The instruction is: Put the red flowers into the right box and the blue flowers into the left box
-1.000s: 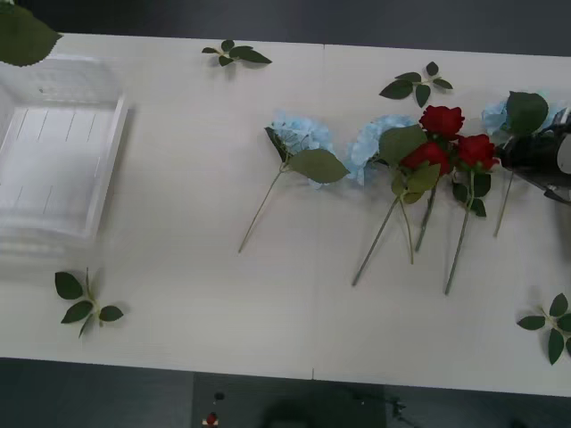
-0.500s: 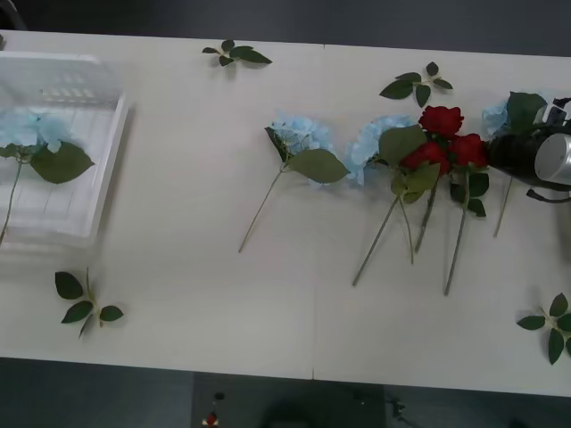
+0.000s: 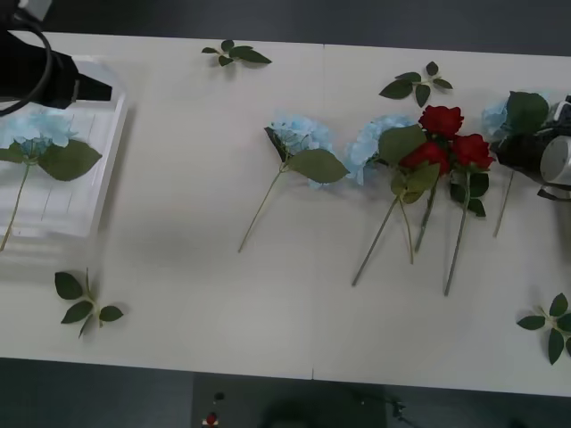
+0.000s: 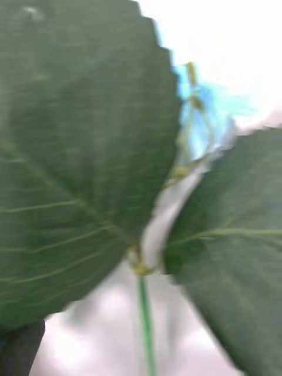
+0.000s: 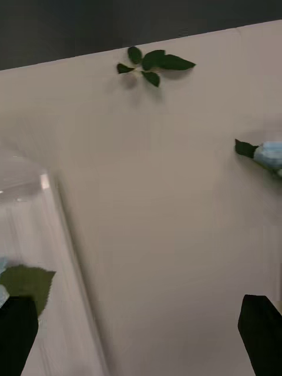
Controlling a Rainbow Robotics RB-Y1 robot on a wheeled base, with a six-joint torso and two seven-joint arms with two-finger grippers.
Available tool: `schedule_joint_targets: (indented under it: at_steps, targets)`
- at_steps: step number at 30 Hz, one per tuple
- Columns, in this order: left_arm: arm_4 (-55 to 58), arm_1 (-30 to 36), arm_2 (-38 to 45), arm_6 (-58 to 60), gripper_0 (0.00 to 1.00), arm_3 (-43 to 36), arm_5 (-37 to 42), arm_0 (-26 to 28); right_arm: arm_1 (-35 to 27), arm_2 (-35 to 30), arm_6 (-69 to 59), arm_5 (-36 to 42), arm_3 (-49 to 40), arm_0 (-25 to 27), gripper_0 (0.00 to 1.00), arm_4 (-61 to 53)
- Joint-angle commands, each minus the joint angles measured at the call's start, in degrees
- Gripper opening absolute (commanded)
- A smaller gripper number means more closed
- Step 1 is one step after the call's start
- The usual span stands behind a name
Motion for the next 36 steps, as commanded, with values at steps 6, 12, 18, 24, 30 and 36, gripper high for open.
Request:
schedule_joint_targets:
  at_steps: [6, 12, 18, 24, 30, 36]
  targets:
    - [-9.31, -10.81, -10.29, -2.44, 1.00, -0.47, -3.45, -3.55, -0.34, 3.15, 1.87, -0.34, -0.16, -2.03, 0.66, 0.81]
    - [-21.18, -19.51, -18.47, -2.52, 1.00, 3.83, -10.39, -4.43, 0.01, 3.15, 1.87, -0.34, -0.08, -2.03, 0.13, 0.72]
    - [-29.09, -25.14, -23.83, -2.52, 1.00, 9.19, -16.72, -4.51, 0.01, 3.24, 1.87, -0.34, -0.16, -2.03, 0.00, 0.63]
    - [-37.88, -28.65, -29.19, -2.26, 1.00, 10.51, -18.74, -4.51, 0.01, 3.24, 1.87, -0.34, -0.16, -2.03, 0.00, 0.55]
    - [-41.48, -32.79, -30.51, -2.26, 1.00, 12.71, -18.74, -4.51, -0.07, 3.15, 1.51, -0.34, -0.60, -2.03, 0.00, -0.07]
    - [-42.53, -33.66, -31.56, -2.44, 1.00, 16.23, -19.27, -4.51, -3.59, 0.52, 1.34, 4.84, -6.93, -1.95, 0.00, -1.39]
